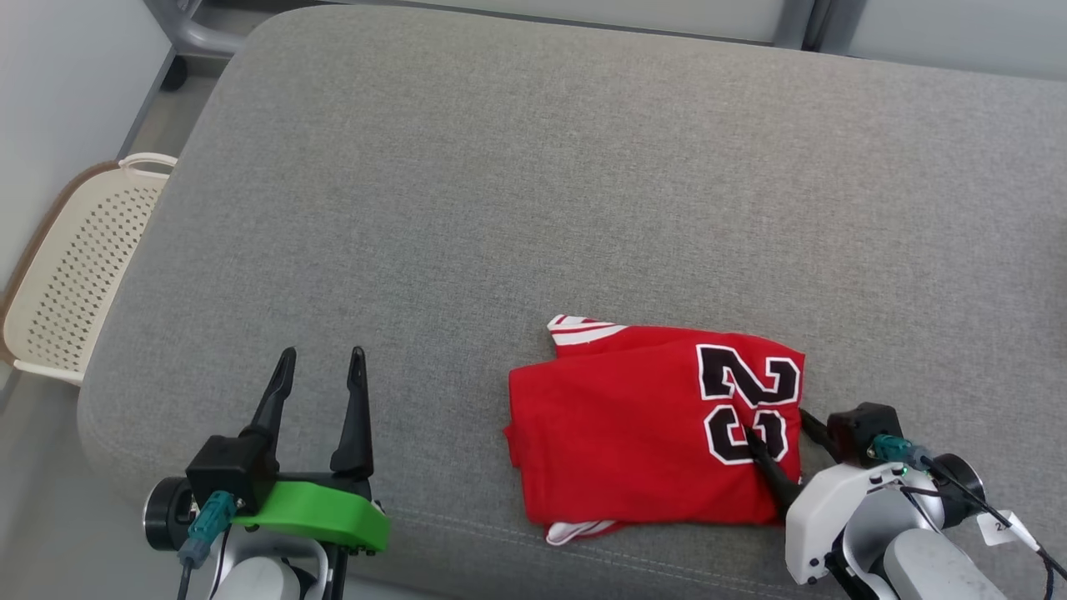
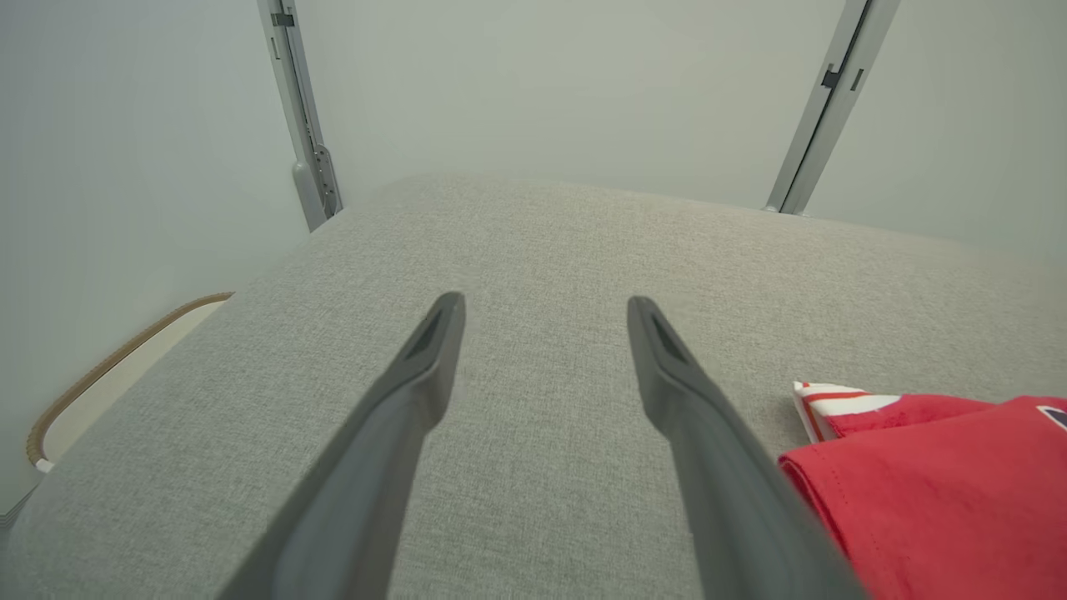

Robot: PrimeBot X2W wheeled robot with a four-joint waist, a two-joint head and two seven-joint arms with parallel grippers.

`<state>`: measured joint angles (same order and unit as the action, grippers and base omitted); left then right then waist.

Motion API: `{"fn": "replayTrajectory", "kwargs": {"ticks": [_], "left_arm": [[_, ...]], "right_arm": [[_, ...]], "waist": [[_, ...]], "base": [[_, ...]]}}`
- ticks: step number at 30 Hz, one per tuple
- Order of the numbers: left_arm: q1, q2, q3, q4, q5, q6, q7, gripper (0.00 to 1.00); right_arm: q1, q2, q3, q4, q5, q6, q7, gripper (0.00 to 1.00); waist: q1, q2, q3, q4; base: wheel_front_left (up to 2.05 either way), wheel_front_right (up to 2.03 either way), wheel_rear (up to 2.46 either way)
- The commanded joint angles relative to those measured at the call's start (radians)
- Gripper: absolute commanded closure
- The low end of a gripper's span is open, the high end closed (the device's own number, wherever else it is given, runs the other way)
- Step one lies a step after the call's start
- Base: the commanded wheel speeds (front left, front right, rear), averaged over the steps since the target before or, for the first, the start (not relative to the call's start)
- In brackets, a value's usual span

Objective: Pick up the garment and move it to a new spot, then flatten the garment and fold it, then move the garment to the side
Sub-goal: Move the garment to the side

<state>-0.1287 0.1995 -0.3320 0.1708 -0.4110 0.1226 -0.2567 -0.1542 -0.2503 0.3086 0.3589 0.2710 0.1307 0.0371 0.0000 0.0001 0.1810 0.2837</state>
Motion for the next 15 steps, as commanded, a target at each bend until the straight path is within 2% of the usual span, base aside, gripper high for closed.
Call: {"fn": "replayTrajectory", "kwargs": {"ticks": [1,8,15], "left_arm": [[-0.011,-0.004,0.004,0.005,0.013,-0.006,-0.006,0.00],[0.000,-0.007,0.017,0.005,0.020,-0.008,-0.009,0.00],[-0.001,0.001,0.016,-0.014,0.042,-0.015,-0.007,0.00]], "right_arm": [[-0.011,-0.008,0.006,0.017,-0.014,0.000,0.013,1.00],[-0.013,-0.023,-0.025,-0.009,-0.055,-0.001,-0.001,1.00],[0.050,-0.040,-0.086,-0.109,-0.087,-0.001,0.014,1.00]], "waist": [[0.0000,-0.0001,0.006,0.009],[0.0000,-0.0001,-0.002,-0.015],[0.0000,-0.0001,0.002,-0.137]], "base": [[0.00,0.00,0.00],[0.00,0.00,0.00],[0.00,0.00,0.00]]}}
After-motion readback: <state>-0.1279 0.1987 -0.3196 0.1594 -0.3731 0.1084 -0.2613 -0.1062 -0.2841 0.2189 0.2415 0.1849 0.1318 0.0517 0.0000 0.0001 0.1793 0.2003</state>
